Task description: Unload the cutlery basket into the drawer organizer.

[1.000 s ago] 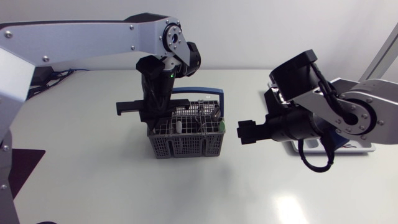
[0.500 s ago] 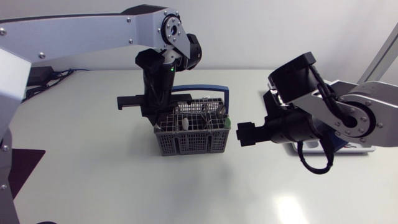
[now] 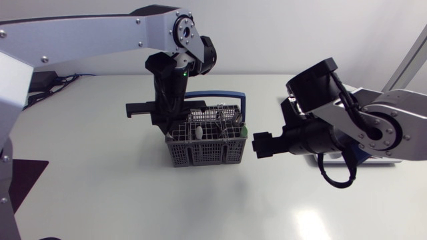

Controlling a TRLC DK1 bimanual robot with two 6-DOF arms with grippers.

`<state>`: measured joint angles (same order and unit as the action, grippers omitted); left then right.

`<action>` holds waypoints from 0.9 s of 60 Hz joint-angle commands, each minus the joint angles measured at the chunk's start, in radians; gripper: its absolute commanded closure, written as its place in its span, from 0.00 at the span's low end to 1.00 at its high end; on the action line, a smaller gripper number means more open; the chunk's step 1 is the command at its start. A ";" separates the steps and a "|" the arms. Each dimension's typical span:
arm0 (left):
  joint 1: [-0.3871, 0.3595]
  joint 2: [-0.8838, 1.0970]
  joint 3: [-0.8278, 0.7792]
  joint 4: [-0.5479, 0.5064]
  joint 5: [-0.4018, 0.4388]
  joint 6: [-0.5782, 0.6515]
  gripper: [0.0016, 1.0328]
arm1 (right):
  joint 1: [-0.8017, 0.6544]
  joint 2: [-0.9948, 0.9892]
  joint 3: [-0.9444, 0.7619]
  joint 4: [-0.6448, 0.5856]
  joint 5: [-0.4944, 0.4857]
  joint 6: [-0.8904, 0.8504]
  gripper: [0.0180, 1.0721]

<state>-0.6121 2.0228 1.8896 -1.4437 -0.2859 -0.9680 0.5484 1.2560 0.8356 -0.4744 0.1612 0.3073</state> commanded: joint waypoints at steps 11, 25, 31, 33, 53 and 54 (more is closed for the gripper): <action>-0.014 -0.032 0.020 0.000 0.024 0.008 0.61 | 0.025 -0.015 -0.021 0.002 0.014 0.019 0.05; -0.006 -0.064 0.025 -0.003 0.070 0.017 0.38 | 0.050 -0.017 -0.004 0.002 0.017 0.021 0.05; -0.002 -0.093 0.022 -0.004 0.094 0.031 0.34 | 0.065 -0.017 0.007 0.003 0.017 0.026 0.05; 0.003 -0.104 0.020 -0.004 0.116 0.038 0.33 | 0.071 -0.015 0.011 0.003 0.017 0.029 0.05; 0.026 -0.187 -0.063 0.074 0.171 0.092 0.33 | 0.136 0.014 0.049 0.020 0.017 0.056 0.05; 0.028 -0.191 -0.073 0.083 0.171 0.097 0.33 | 0.140 0.017 0.053 0.020 0.017 0.056 0.05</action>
<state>-0.5900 1.8645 1.8610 -1.3693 -0.1234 -0.8986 0.6716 1.2526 0.8543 -0.4664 0.1688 0.3305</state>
